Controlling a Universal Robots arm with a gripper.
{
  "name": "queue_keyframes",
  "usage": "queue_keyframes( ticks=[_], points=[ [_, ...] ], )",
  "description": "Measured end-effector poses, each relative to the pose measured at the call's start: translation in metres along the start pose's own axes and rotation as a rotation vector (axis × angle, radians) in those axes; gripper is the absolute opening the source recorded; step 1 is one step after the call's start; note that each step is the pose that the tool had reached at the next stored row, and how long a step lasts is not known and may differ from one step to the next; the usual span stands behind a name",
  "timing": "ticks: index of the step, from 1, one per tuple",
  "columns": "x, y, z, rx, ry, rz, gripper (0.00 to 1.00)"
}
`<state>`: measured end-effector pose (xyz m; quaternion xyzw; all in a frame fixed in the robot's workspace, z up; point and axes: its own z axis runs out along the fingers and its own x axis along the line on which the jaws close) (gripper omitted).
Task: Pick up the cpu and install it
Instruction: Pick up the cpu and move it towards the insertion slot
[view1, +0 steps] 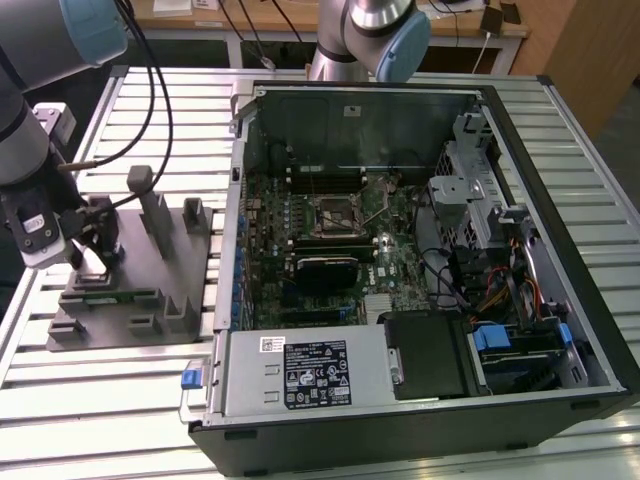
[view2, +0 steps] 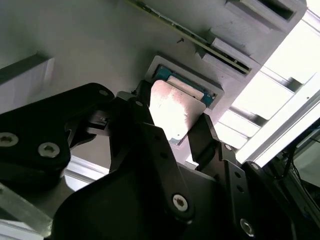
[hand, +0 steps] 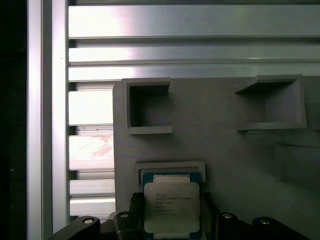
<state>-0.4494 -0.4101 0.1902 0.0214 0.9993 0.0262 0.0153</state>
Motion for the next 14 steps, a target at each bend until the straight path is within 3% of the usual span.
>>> queue_keyframes(
  ticks=[6, 14],
  points=[
    [-0.0003, 0.0006, -0.0113, 0.0000, 0.0000, 0.000, 0.54],
    [-0.0010, 0.0018, -0.0343, -0.0001, -0.0005, 0.000, 0.54]
  ],
)
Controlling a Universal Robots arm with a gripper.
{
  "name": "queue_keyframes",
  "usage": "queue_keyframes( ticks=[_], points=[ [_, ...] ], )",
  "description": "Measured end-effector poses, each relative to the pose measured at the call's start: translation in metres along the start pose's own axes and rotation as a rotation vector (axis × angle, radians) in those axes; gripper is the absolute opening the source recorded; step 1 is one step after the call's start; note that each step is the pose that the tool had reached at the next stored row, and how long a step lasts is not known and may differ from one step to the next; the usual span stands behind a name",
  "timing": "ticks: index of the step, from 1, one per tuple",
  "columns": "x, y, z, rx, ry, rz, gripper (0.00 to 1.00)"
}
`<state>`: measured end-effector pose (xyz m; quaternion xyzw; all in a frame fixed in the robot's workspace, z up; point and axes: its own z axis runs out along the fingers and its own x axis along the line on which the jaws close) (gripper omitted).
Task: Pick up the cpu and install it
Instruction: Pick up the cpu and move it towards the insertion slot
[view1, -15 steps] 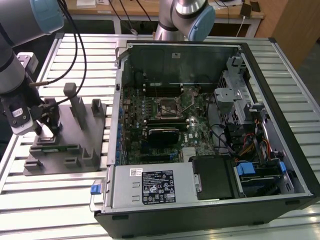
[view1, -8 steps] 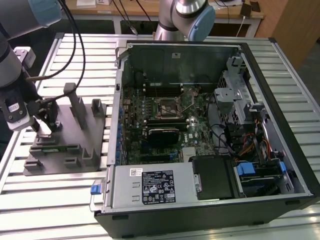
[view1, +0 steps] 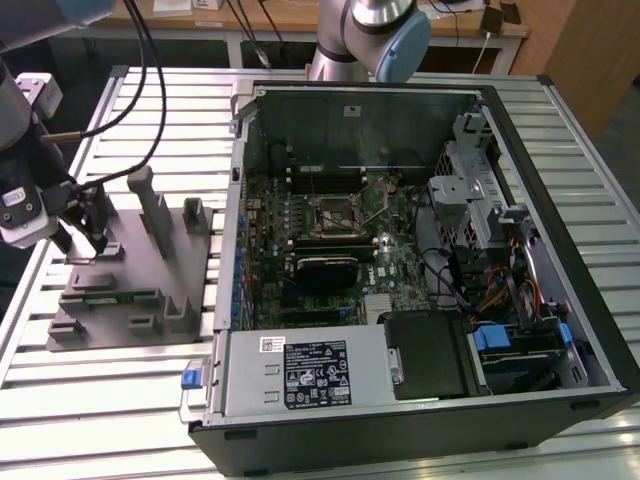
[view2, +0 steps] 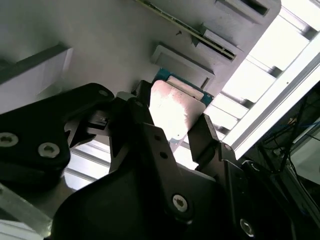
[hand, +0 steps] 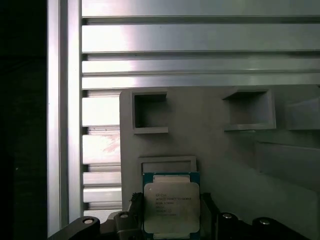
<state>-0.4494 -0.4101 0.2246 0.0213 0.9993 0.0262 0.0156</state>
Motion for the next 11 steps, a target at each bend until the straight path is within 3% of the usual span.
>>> queue_keyframes(
  ticks=[11],
  points=[
    [-0.0008, 0.0013, -0.0251, 0.0000, -0.0010, 0.000, 0.54]
  ],
)
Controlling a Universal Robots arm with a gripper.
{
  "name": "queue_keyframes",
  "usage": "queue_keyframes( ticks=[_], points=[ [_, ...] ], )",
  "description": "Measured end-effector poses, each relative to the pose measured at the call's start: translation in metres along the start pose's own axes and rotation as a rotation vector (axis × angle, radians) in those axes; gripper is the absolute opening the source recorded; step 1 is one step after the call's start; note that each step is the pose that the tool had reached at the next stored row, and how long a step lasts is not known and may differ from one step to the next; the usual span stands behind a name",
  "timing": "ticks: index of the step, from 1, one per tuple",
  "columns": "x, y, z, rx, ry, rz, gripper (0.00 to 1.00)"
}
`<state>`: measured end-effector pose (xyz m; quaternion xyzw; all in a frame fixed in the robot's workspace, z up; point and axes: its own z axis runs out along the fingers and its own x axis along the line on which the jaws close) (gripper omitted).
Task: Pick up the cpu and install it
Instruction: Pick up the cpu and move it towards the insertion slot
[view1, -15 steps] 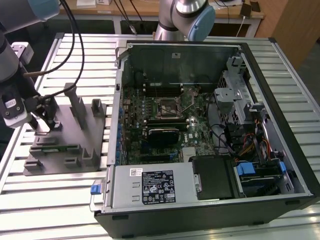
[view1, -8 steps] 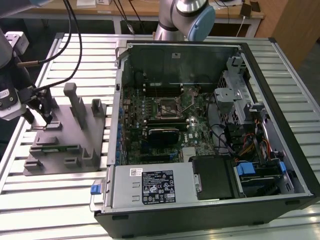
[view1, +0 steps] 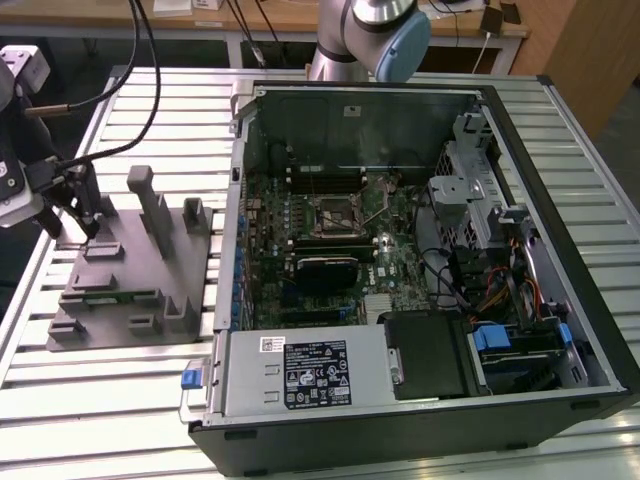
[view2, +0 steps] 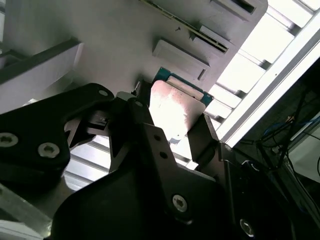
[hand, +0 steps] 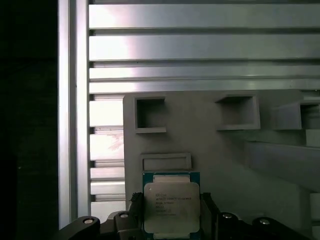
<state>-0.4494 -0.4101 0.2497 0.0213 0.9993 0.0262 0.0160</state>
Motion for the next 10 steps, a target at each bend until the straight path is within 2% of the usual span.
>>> queue_keyframes(
  ticks=[10],
  points=[
    [-0.0009, 0.0016, -0.0302, 0.0001, -0.0003, 0.000, 0.54]
  ],
)
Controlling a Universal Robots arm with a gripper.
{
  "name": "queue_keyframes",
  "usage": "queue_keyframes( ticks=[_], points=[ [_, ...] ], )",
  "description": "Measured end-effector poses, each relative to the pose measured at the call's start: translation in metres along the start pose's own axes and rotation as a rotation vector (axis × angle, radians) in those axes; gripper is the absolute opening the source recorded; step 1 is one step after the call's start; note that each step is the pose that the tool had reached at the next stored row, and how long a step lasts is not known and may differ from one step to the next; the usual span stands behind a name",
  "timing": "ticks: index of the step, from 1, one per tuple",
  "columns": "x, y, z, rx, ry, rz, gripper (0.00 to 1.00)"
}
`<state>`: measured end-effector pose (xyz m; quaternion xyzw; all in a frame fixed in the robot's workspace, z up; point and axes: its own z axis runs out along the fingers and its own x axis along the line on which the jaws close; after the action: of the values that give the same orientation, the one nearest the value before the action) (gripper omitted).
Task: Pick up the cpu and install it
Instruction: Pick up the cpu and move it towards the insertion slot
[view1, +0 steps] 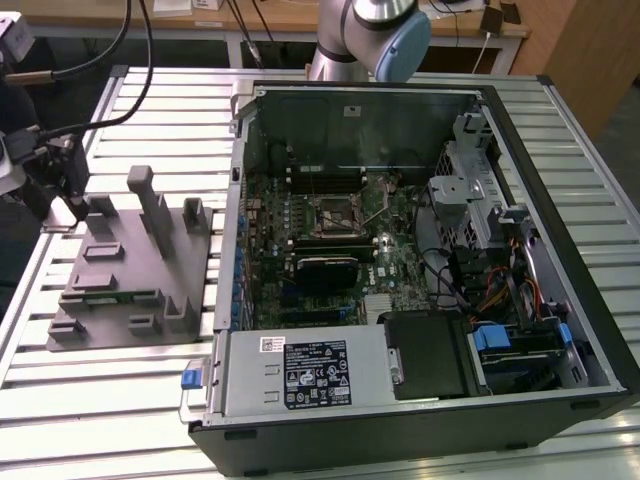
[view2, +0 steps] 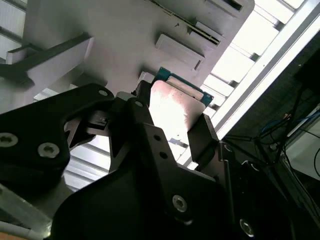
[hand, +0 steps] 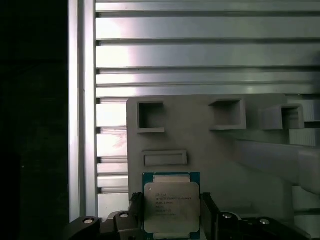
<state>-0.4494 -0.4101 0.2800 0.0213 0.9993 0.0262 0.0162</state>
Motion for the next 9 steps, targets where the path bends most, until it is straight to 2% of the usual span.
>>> queue_keyframes(
  ticks=[9],
  points=[
    [-0.0011, 0.0018, -0.0337, -0.0002, -0.0028, 0.000, 0.54]
  ],
)
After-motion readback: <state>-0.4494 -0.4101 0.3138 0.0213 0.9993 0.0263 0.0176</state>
